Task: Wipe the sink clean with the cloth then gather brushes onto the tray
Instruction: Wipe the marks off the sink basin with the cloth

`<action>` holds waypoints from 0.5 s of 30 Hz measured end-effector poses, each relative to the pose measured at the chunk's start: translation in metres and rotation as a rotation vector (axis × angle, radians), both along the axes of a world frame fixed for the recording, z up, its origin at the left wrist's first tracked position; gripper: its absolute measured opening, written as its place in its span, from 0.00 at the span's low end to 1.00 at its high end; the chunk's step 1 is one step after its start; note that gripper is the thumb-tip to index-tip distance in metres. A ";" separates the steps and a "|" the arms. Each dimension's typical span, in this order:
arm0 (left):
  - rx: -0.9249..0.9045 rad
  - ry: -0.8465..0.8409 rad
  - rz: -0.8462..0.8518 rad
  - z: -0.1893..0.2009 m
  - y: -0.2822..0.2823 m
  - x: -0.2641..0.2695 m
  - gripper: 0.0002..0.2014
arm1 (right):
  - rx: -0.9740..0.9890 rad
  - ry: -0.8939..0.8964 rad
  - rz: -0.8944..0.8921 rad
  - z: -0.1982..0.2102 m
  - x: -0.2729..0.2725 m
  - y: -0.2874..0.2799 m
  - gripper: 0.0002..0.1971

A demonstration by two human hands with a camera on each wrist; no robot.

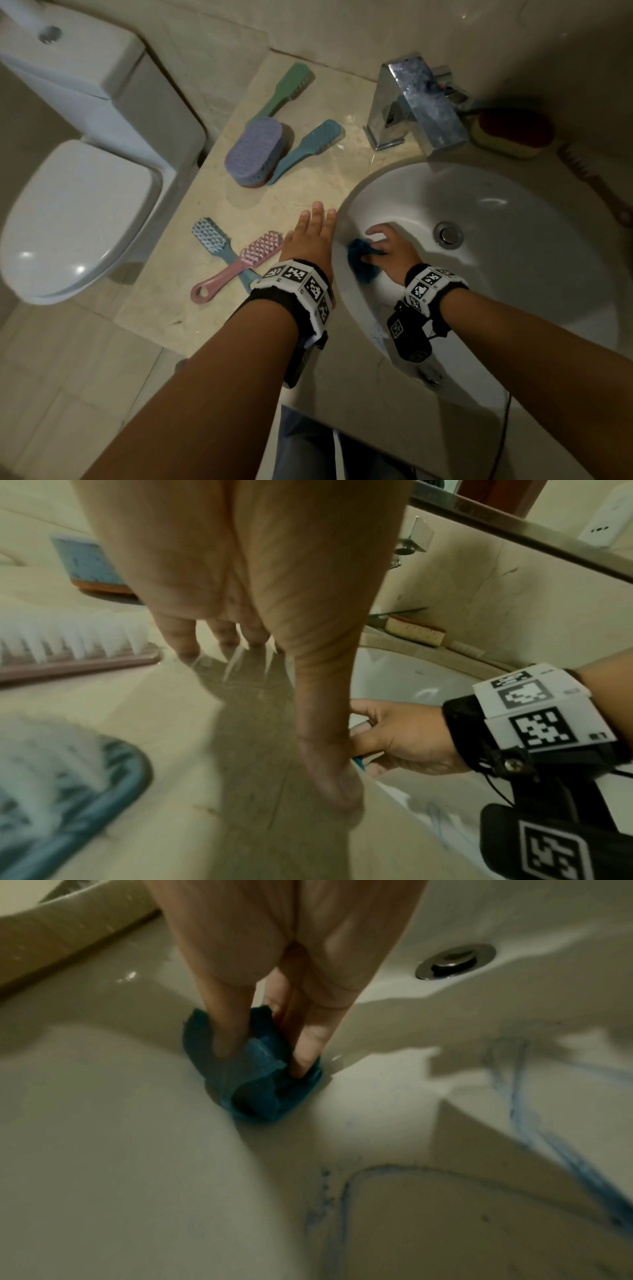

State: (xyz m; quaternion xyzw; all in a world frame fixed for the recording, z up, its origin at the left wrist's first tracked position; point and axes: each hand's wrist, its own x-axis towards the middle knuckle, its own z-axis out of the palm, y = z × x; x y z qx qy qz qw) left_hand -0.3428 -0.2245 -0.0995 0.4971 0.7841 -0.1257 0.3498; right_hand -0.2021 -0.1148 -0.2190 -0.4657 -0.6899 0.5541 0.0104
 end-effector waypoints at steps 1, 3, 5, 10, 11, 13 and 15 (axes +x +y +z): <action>0.007 0.000 0.003 0.000 0.000 0.000 0.63 | 0.004 -0.016 0.001 0.000 0.000 -0.001 0.18; 0.013 -0.005 0.009 -0.001 0.000 0.000 0.62 | 0.032 -0.061 0.022 -0.001 0.000 -0.004 0.17; 0.017 -0.009 0.018 -0.001 0.000 0.000 0.61 | -0.008 -0.078 0.013 -0.002 0.001 -0.009 0.14; 0.035 -0.003 0.020 -0.003 0.001 0.000 0.59 | -0.032 -0.053 0.055 0.000 -0.002 -0.007 0.13; 0.036 -0.007 0.025 -0.003 0.001 0.000 0.59 | 0.004 -0.035 0.055 0.002 -0.004 -0.004 0.16; 0.037 -0.020 0.034 -0.002 0.000 0.000 0.60 | 0.082 -0.013 0.047 0.005 -0.008 -0.001 0.19; 0.033 -0.025 0.033 -0.001 0.000 -0.001 0.63 | 0.175 -0.028 0.100 0.002 -0.007 -0.005 0.16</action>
